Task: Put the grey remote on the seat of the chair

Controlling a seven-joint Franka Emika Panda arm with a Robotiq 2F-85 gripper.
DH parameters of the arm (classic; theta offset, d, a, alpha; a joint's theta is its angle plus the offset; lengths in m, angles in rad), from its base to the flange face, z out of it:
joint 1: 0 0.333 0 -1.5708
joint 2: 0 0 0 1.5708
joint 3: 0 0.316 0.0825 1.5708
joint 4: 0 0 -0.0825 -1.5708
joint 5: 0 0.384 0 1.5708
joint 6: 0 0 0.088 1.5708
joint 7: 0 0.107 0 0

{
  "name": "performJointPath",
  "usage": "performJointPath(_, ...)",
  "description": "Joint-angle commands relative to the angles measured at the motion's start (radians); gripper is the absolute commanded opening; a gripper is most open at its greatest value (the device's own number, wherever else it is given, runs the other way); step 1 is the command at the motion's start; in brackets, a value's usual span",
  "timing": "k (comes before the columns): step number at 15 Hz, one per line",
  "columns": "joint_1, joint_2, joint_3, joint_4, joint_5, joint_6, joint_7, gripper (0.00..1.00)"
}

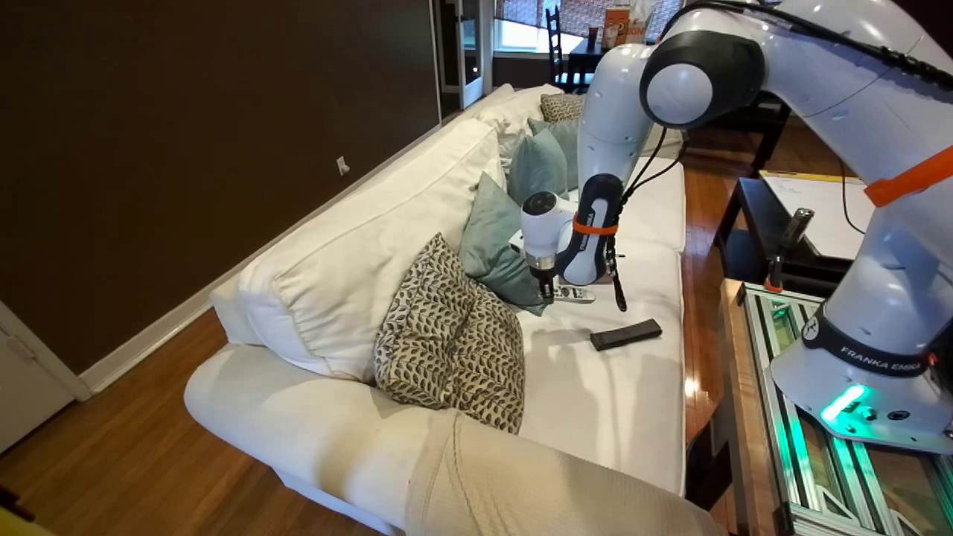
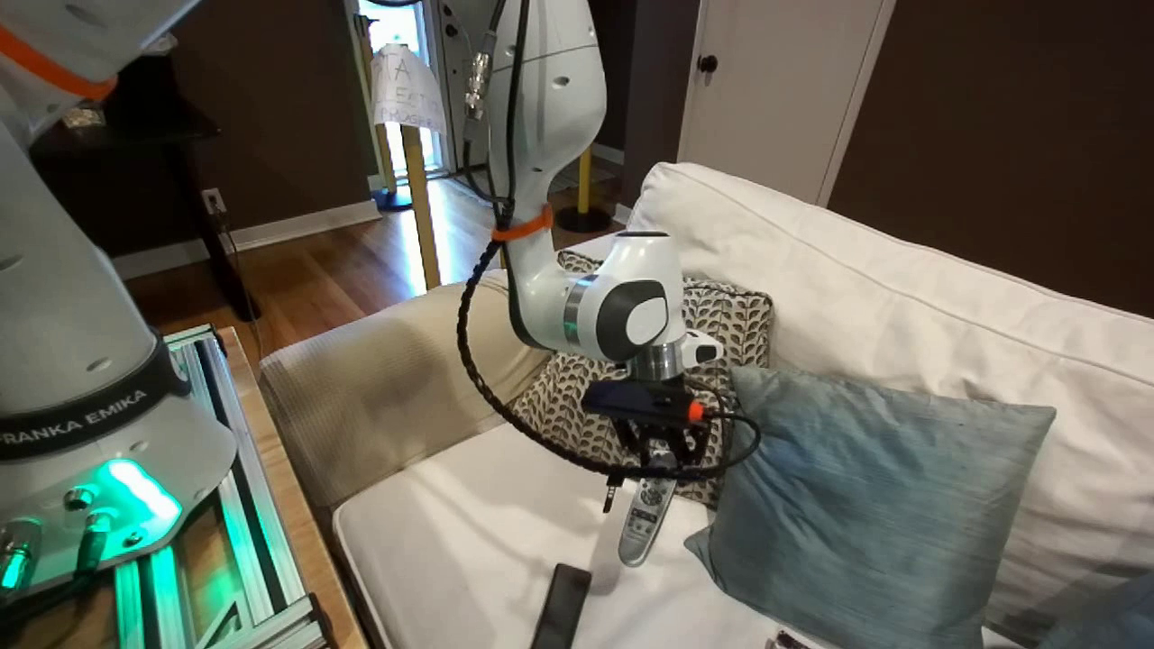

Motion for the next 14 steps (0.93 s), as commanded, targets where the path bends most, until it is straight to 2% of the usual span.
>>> performJointPath(1,0.035,0.082,-0.059,0.027,0.007,0.022,0.036,0.29)
performJointPath(14,0.044,0.276,-0.108,0.164,0.054,0.002,0.113,0.29)
